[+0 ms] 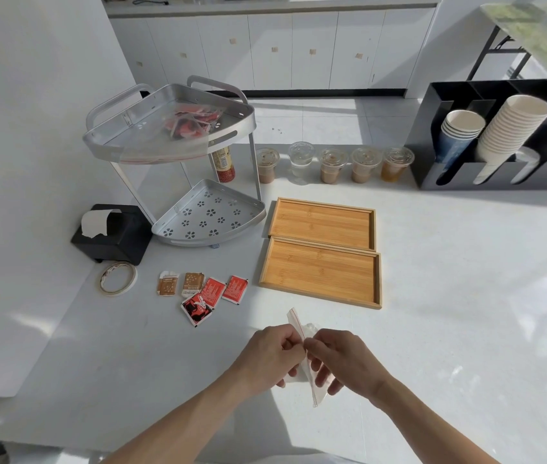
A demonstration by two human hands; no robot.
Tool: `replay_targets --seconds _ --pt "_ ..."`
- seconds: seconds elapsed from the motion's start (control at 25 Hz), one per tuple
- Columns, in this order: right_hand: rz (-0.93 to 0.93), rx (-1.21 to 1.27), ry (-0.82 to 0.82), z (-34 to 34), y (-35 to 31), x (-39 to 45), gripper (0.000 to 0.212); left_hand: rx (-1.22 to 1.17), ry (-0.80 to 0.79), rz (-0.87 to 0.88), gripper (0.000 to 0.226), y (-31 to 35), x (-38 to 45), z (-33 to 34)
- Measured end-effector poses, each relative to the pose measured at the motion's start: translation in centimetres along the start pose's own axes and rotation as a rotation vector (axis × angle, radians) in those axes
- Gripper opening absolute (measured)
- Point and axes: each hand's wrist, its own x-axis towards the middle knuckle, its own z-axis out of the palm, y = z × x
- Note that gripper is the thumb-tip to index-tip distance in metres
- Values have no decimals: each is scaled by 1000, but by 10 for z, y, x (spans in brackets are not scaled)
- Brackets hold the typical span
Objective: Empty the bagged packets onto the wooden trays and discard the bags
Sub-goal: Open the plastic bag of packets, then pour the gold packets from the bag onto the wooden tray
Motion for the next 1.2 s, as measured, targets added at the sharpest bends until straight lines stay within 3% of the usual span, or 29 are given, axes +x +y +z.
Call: replay_targets --seconds 0.28,0.52,0.64,0.88,1.08,1.2 --pt "-123 -290 2 -13 -1 4 18 290 -38 140 17 4 2 -5" --pt "-170 -516 190 -20 -2 10 20 531 100 207 16 14 4 -8" --pt "-92 -693 270 -46 -5 4 21 619 173 183 14 14 6 -25" --pt "-95 -1043 215 -73 -19 -13 13 756 111 202 14 16 8 -39" --pt "-100 -1027 326 -75 -21 -18 19 645 106 196 20 25 11 -36" --pt "-162 -874 440 -59 -25 -21 39 451 72 161 23 31 12 -23"
